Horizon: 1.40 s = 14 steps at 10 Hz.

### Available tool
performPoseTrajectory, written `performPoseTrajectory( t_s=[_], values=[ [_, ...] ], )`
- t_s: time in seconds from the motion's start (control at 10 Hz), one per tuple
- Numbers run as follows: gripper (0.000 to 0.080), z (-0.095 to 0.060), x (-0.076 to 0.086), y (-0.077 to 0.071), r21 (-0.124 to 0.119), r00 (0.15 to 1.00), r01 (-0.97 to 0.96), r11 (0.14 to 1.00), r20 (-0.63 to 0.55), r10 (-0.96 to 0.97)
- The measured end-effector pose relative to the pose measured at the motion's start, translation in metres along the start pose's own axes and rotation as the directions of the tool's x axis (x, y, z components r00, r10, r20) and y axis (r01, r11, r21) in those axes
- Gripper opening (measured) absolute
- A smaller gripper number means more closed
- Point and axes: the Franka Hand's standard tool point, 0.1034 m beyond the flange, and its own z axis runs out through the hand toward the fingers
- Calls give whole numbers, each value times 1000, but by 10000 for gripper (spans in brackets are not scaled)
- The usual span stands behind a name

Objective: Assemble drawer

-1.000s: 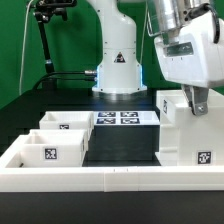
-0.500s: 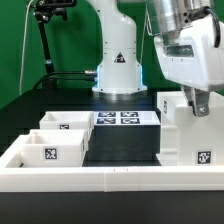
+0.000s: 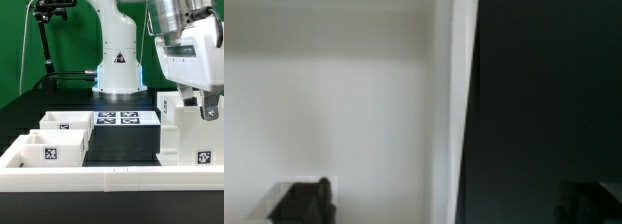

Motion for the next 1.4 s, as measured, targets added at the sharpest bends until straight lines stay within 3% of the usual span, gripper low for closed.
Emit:
performPoseTrajectory(
  t_s=[0.2,0.4,0.7,0.8,0.9,1.1,1.3,1.4],
  values=[
    [645,-11,-2,11,-1,994,114,994,4,-114],
    [648,-32,-2,25,13,966,259,966,10,-259],
    [649,-54,18,45,20,860,510,860,-1,-510],
    [649,-58,29,51,19,822,570,822,-6,-570],
    [649,-57,38,55,24,835,550,835,-12,-550],
    [649,-56,37,55,22,797,605,796,-13,-604],
    [649,-55,39,56,11,680,733,680,-16,-733],
    [649,-53,49,60,-25,507,861,507,-20,-862]
  ],
)
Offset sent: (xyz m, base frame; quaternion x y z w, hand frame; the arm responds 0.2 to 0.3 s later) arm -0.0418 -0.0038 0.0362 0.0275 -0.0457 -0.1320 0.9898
